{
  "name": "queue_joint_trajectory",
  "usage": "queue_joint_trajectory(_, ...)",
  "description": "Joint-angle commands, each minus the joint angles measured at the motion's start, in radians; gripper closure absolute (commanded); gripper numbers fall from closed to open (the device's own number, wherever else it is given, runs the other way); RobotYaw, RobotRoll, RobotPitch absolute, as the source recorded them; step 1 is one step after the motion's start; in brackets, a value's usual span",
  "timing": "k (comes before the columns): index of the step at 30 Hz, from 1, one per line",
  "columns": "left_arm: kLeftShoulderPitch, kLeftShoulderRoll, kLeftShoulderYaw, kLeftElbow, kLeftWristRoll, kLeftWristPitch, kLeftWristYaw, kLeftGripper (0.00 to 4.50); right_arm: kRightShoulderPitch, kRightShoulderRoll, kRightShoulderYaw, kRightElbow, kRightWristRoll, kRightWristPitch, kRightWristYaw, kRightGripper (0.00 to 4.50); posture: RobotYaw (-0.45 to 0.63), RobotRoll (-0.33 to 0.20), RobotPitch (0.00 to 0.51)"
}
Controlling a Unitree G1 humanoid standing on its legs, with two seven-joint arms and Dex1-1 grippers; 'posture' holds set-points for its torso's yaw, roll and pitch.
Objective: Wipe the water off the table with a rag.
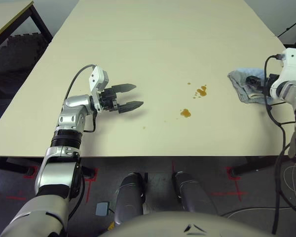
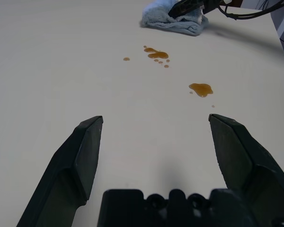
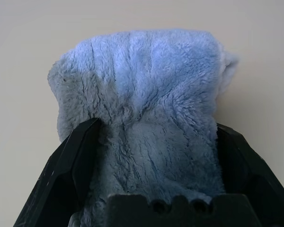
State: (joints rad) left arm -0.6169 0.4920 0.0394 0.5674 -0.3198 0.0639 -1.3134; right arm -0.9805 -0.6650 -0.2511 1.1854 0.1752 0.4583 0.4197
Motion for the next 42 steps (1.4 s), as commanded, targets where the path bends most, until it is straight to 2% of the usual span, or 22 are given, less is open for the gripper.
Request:
queue_joint_trajectory(1,0.013,0.012,0.005,-0.029,-0.010,0.011,0.005,0.00,-0.008,0.011,-0.015,0.027,0.001,0.009,-0.032,0.05,-0.20,0.000,0.119)
queue_joint_trajectory(10,0.010,0.007,0.001,-0.030,-0.008,0.011,0.017,0.00,0.017,0.047,-0.087,0.041,0.040,-0.017,-0.136,0.05,-0.21,0.000,0.121)
queue_joint_trajectory(19,-0.006,0.002,-0.004,-0.013,-0.004,0.003,0.018,0.00,0.003,0.097,-0.254,0.050,0.172,-0.021,-0.259,0.05,-0.22,0.000,0.121)
queue_joint_trajectory(31,-0.007,0.002,-0.005,-0.013,0.000,-0.001,0.023,0.00,0.027,0.109,-0.206,0.045,0.138,0.007,-0.246,0.05,-0.22,0.000,0.124)
queue_joint_trajectory(34,-0.003,0.002,-0.004,-0.017,0.001,-0.002,0.027,0.00,0.040,0.111,-0.190,0.045,0.126,0.001,-0.243,0.65,-0.22,0.000,0.126)
queue_joint_trajectory(42,-0.001,0.001,-0.005,-0.027,-0.001,-0.001,0.034,0.00,0.048,0.114,-0.183,0.040,0.124,-0.007,-0.238,3.58,-0.22,0.000,0.131)
